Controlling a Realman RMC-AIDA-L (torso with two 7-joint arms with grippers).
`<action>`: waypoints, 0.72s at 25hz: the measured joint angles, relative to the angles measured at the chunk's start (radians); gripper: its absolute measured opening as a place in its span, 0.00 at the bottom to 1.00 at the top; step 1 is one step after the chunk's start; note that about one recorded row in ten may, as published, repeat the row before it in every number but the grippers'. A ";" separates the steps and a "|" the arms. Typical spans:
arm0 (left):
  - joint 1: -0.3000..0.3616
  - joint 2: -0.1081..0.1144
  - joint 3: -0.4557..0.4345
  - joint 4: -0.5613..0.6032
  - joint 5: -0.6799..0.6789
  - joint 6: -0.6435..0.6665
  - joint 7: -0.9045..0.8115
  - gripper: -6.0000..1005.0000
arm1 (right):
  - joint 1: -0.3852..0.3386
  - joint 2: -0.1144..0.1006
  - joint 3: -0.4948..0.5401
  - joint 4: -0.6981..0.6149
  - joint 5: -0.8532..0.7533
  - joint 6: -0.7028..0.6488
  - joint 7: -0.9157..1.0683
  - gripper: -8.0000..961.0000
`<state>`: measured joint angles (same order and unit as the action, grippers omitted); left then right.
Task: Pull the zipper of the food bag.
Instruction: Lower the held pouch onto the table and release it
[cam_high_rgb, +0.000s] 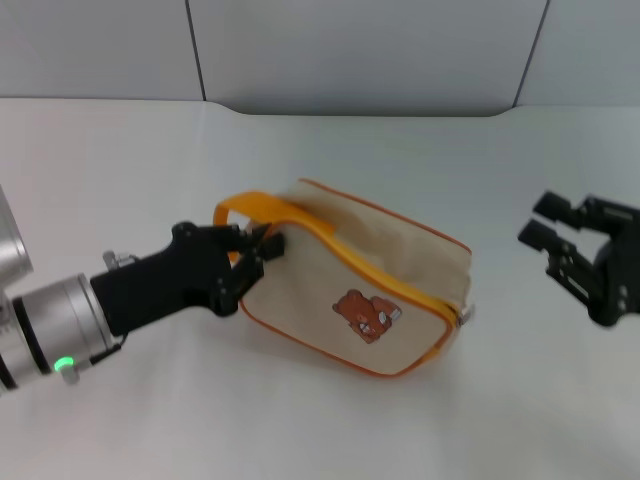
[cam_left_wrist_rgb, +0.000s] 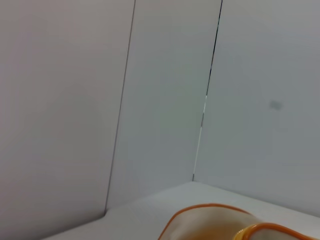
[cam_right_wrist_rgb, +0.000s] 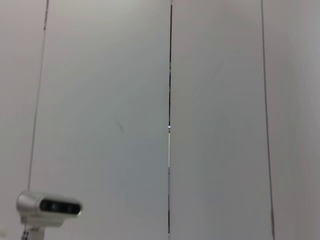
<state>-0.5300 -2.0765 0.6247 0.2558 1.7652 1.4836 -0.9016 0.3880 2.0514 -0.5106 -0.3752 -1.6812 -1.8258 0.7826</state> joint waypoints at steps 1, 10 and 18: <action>0.000 0.000 0.000 0.000 0.000 0.000 0.000 0.22 | 0.000 0.000 0.000 0.000 0.000 0.000 0.000 0.24; 0.014 0.004 0.007 -0.019 0.005 -0.003 0.021 0.23 | 0.058 -0.013 -0.012 0.007 -0.032 0.046 0.071 0.49; 0.037 0.027 0.042 0.093 0.067 0.088 -0.088 0.24 | 0.063 -0.044 -0.062 -0.060 -0.102 -0.020 0.193 0.72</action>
<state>-0.4926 -2.0492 0.6665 0.3490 1.8318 1.5713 -0.9894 0.4507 2.0073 -0.5725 -0.4351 -1.7828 -1.8459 0.9760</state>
